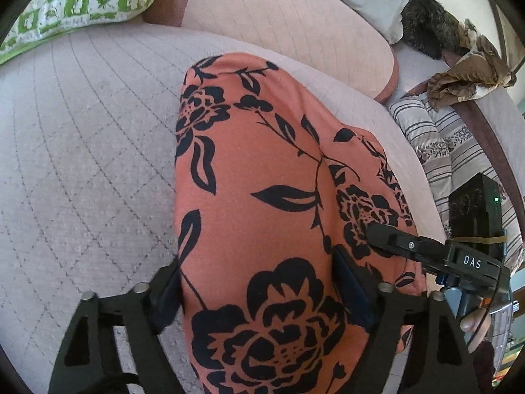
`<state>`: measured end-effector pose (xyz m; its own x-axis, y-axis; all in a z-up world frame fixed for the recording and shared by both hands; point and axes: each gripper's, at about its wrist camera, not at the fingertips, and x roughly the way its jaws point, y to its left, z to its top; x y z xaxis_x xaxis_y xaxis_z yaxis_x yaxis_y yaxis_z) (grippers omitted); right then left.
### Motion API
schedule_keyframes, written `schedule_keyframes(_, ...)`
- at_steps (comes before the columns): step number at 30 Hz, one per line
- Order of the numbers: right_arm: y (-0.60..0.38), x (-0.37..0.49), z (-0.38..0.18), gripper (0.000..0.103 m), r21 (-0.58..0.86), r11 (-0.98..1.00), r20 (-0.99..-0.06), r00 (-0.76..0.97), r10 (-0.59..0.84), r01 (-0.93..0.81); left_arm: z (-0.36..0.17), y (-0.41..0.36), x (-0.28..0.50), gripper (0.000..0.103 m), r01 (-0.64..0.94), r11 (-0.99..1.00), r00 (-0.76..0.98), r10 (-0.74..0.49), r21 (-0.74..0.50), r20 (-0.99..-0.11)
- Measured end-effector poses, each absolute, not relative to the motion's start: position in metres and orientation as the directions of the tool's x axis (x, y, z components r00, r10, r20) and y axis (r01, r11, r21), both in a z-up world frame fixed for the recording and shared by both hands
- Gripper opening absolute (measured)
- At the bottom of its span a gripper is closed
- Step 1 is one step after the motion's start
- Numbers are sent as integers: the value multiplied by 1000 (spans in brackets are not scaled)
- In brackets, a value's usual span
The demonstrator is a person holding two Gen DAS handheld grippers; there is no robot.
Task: Fold small clothes
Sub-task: 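Fold the lifted dress end over with the right gripper while the left gripper presses the bundle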
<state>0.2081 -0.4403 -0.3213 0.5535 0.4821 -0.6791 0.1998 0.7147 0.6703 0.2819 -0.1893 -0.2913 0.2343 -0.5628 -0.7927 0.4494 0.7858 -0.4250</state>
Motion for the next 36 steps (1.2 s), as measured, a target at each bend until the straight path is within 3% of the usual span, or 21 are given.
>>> schedule_keyframes(3, -428, 207, -305, 53, 614, 769, -698, 576, 425, 177, -283, -188, 277, 55, 470, 781, 256, -567, -412, -783)
schedule_keyframes(6, -415, 203, -284, 49, 585, 799, -683, 616, 392, 140, -275, -180, 273, 47, 473, 776, 264, -578, -418, -772)
schedule_keyframes(12, -378, 190, -243, 47, 543, 838, -635, 684, 359, 63, -247, -144, 261, 47, 460, 788, 325, -579, -409, -748)
schedule_keyframes(18, -353, 184, -235, 47, 593, 805, -574, 705, 417, 6, -230, -109, 246, 47, 451, 824, 420, -534, -341, -734)
schedule_keyframes(25, -325, 185, -262, 47, 582, 813, -612, 676, 412, 31, -253, -91, 243, 47, 404, 866, 407, -459, -295, -789)
schedule_keyframes(28, -319, 195, -285, 48, 568, 819, -657, 645, 390, 83, -269, -93, 246, 55, 363, 892, 394, -408, -268, -823)
schedule_keyframes(29, -318, 199, -291, 50, 548, 830, -678, 634, 371, 100, -272, -93, 247, 62, 347, 901, 396, -392, -260, -831)
schedule_keyframes(31, -322, 204, -304, 63, 542, 827, -716, 596, 363, 147, -273, -90, 246, 71, 312, 918, 402, -360, -244, -842)
schedule_keyframes(32, -326, 205, -307, 65, 566, 806, -719, 583, 378, 175, -272, -89, 243, 74, 306, 922, 406, -352, -237, -844)
schedule_keyframes(36, -333, 198, -290, 66, 556, 804, -736, 572, 361, 209, -260, -85, 226, 76, 283, 946, 461, -279, -158, -843)
